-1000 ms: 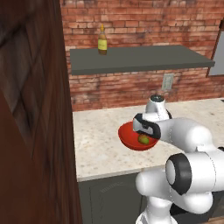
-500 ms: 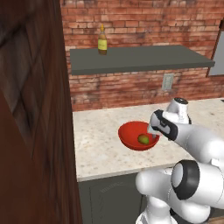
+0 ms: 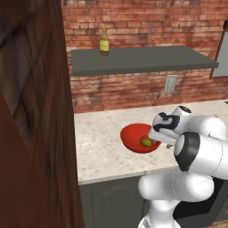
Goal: Pick the mango from the cabinet and place it in the bowl. Then pick the bowl and place it in the sink. Then turn on the sink facuet.
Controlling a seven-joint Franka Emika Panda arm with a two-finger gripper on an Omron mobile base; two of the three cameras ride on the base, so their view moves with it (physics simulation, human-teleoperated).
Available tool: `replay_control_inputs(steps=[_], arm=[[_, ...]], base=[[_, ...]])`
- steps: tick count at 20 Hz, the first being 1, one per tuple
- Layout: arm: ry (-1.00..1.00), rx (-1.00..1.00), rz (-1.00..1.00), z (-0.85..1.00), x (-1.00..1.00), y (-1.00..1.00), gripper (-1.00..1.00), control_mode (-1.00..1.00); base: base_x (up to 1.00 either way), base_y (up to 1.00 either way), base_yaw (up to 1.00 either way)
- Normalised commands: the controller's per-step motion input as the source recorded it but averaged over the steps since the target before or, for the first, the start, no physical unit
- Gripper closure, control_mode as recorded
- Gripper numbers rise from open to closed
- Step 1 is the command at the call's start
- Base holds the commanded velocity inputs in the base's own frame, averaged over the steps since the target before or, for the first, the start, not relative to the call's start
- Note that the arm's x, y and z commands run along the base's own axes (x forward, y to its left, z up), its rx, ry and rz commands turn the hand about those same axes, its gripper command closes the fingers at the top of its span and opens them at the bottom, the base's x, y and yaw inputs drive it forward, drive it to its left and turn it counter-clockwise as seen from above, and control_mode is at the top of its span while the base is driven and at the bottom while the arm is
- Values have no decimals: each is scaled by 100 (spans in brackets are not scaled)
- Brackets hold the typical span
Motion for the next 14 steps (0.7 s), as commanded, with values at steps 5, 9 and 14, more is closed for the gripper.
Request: replay_control_inputs(steps=[5,9,14], arm=[[0,1,0,-12,32,0,-100,-100],[0,0,0,-28,35,0,-100,-100],[0,1,0,-34,3,1,100,-100]], base=[[0,0,0],[0,0,0],[0,0,0]])
